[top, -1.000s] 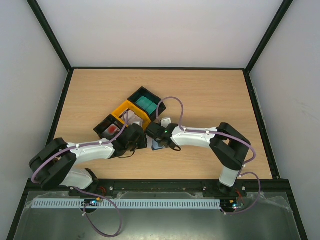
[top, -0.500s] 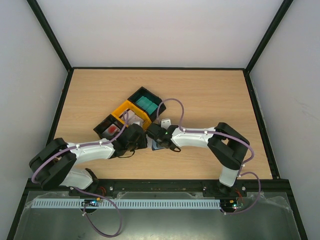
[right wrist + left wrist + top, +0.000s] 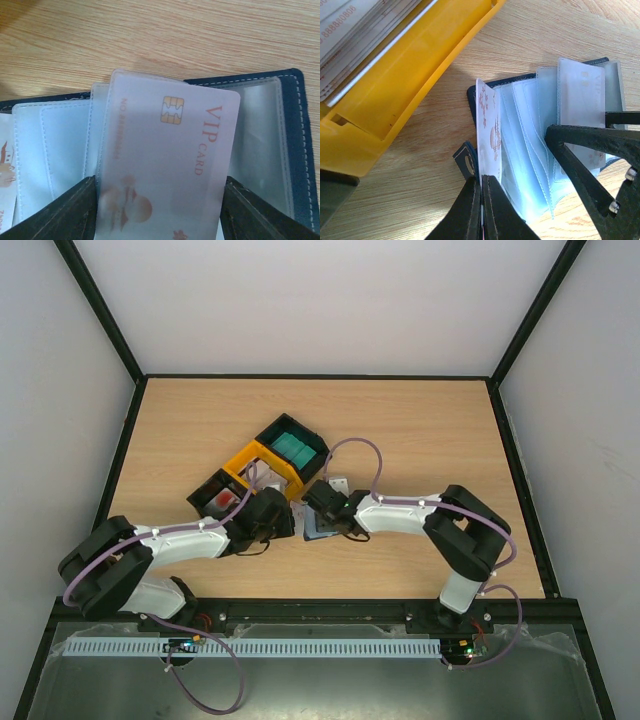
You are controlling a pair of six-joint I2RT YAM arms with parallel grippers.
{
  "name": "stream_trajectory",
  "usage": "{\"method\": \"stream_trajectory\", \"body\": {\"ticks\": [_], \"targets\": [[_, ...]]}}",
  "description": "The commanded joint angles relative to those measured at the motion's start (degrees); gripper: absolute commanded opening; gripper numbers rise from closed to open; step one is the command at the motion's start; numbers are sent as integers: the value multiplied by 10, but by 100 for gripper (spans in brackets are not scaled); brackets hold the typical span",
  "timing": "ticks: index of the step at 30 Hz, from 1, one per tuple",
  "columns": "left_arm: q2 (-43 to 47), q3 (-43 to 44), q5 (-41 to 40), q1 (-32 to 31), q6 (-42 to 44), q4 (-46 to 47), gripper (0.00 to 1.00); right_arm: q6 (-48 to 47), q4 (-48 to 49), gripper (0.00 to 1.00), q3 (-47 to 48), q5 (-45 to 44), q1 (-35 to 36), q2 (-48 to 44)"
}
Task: Put the credit cards into the card holder
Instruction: Insert the credit card into the card holder.
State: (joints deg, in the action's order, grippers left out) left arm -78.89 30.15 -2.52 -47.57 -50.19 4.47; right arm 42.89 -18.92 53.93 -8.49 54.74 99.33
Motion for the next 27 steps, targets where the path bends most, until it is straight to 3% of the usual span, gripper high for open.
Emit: {"method": "stream_trajectory", "body": {"ticks": [1,9,27], "targets": [[-8,-18,6,-2,4,-72,2,-22,27,63,-18,43,-2,-12],[22,-19,2,-2,8,-73,3,-34,68,58,-44,79,-18,-29],[144,-18,13,-1,11,-59,3,-18,250,58,-165,305,-106,-72]]}}
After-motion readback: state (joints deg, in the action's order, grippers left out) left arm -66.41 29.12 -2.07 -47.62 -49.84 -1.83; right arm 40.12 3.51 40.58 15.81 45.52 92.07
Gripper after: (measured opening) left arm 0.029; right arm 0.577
